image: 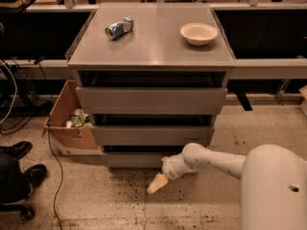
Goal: Open bottom drawer
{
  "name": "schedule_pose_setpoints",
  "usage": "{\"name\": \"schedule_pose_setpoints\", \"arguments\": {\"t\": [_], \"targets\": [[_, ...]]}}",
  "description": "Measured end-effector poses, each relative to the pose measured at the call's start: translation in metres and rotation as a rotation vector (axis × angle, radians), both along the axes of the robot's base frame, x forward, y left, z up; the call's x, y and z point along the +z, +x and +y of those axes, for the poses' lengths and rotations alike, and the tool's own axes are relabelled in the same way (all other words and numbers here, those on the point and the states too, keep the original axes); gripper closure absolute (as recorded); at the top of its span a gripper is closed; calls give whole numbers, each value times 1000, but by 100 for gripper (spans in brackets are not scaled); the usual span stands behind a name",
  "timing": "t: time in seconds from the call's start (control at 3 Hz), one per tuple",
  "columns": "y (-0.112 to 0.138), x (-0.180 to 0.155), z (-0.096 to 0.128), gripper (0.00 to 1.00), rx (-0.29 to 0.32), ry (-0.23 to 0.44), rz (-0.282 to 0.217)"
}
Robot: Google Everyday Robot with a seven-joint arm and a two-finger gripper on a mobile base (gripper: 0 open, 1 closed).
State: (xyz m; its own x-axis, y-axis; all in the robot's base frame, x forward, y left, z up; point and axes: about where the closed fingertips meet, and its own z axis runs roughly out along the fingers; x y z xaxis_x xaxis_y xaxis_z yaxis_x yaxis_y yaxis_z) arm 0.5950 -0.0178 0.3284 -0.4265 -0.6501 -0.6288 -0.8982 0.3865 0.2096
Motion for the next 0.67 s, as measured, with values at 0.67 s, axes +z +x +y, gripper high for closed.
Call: {"name": "schedule_pose_setpoints", "arguments": {"t": [0.67], "targets": [[1, -25, -5, 0, -51, 9, -16]]}}
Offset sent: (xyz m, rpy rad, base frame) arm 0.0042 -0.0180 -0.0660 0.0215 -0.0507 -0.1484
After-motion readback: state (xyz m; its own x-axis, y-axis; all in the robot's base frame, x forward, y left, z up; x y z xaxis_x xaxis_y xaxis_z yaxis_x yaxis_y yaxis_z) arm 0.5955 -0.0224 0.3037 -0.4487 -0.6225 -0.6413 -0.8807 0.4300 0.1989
